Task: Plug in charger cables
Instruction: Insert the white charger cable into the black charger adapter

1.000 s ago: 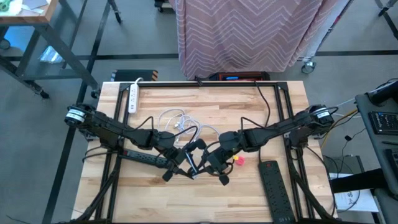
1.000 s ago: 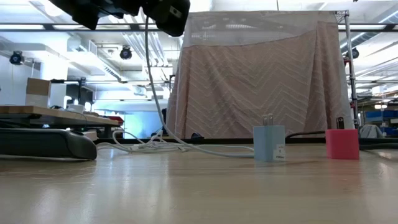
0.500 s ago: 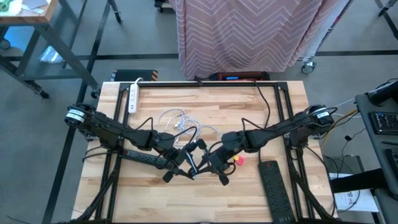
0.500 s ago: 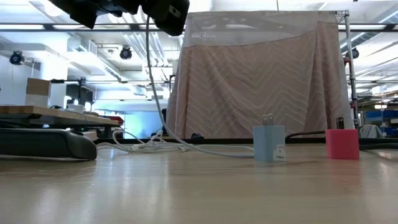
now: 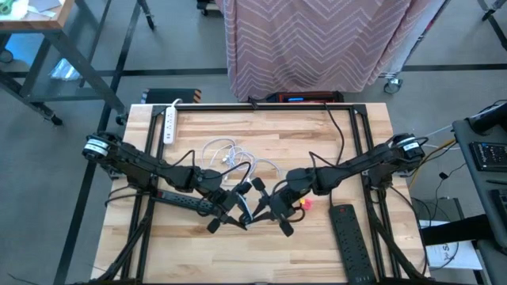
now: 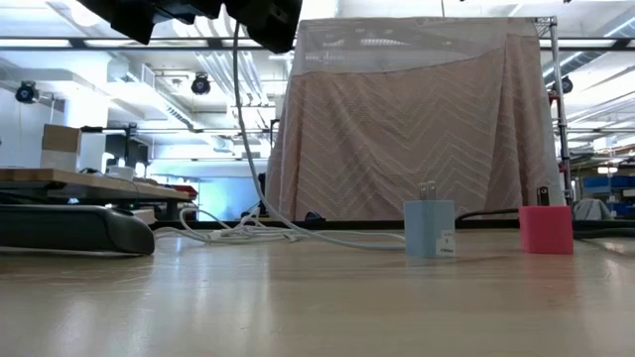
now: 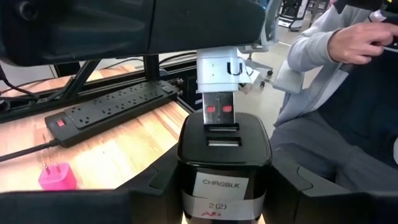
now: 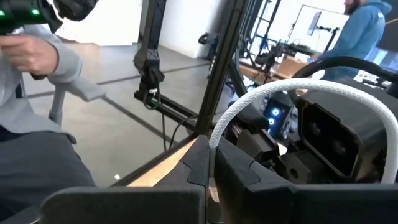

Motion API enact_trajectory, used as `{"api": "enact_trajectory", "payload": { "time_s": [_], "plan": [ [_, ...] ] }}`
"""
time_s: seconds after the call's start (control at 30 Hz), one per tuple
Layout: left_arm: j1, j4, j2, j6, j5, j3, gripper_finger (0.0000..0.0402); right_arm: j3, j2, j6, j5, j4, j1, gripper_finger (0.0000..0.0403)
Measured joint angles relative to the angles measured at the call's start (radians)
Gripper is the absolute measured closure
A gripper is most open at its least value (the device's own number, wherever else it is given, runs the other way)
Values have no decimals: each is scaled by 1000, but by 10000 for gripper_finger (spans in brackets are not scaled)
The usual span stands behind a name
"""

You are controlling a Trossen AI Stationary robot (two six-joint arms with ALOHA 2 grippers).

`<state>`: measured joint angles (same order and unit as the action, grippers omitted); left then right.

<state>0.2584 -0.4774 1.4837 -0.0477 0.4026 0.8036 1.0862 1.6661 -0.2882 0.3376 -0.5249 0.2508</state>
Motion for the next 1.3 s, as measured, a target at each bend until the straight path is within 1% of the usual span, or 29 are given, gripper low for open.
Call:
{"api": "enact_trajectory", "payload": {
  "time_s": [0.1, 0.23, 0.33, 0.43, 0.63, 0.73, 0.83, 1.1, 1.2, 1.3],
  "plan": [
    [0, 1, 0, 11, 0, 0, 266, -6, 12, 9, 2, -35, -2, 403],
    [3, 4, 1, 23, -22, 0, 254, -3, 18, 13, -1, -36, -3, 403],
    [3, 3, 1, 30, -23, 0, 267, -2, 18, 24, -7, -34, -3, 403],
    [3, 3, 1, 42, -25, 0, 268, -2, 17, 38, -9, -33, -5, 403],
    [3, 15, 1, 65, -57, -1, 267, 3, 15, 158, 2, -30, -28, 403],
    [2, 26, 1, 65, -78, -1, 260, 8, 14, 209, 4, -30, -38, 403],
    [1, 30, 1, 65, -80, -1, 267, 9, 13, 208, 9, -30, -41, 403],
    [11, 35, -13, 58, -80, -1, 267, 6, 6, 184, 36, -7, -40, 403],
    [22, 72, -30, 60, -81, -2, 267, 0, -14, 159, 9, 39, -34, 403],
    [26, 162, -32, 100, -100, -4, 265, -18, -54, 127, -72, 106, -18, 403]
  ]
}}
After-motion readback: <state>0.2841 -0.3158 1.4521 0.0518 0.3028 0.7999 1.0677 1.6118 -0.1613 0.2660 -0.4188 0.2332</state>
